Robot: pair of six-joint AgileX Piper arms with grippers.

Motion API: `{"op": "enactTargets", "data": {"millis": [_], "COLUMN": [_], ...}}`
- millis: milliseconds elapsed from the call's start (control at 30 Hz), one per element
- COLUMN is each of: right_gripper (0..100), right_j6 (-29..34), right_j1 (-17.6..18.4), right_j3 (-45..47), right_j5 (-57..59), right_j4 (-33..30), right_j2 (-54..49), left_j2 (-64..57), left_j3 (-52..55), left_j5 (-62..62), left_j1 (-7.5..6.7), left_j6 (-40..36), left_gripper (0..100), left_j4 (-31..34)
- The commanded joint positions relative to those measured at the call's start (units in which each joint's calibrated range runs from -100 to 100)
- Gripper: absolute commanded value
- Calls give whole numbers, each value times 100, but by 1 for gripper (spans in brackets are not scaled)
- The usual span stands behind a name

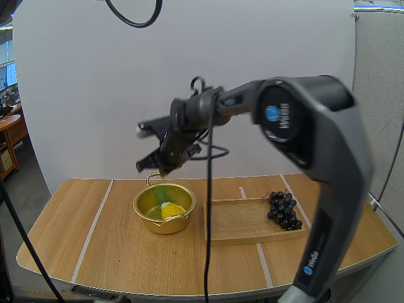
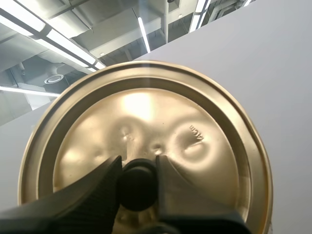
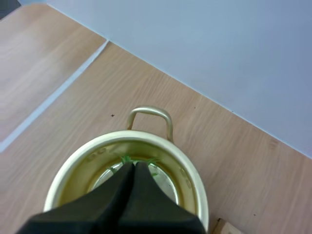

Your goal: Open the pot, put the pineapple inside, and close it

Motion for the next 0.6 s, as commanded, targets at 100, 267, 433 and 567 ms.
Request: {"op": "enactTargets", "data": {"millis": [100,267,433,567], "right_gripper": [0,0,0,0], "right_j6": [84,84,84,144], "right_j1": [-21,-21,-21,-21], "right_j3": [-4,516,1256,1631], "right_j5": [1473,1641,1710,2105], "right_j4": [32,32,32,-36], "right_j2": [-1412,-2548,-3651,-4471], "left_j2": [-39,-39,-39,-39], "left_j3": [-50,-50,-50,-50], "left_j5": [-203,-203,-203,-203], "left_j1": [4,4,4,4], "left_j6": [-39,-39,-39,-39], "left_gripper": [0,0,0,0], "left_j4": [6,6,6,6]}}
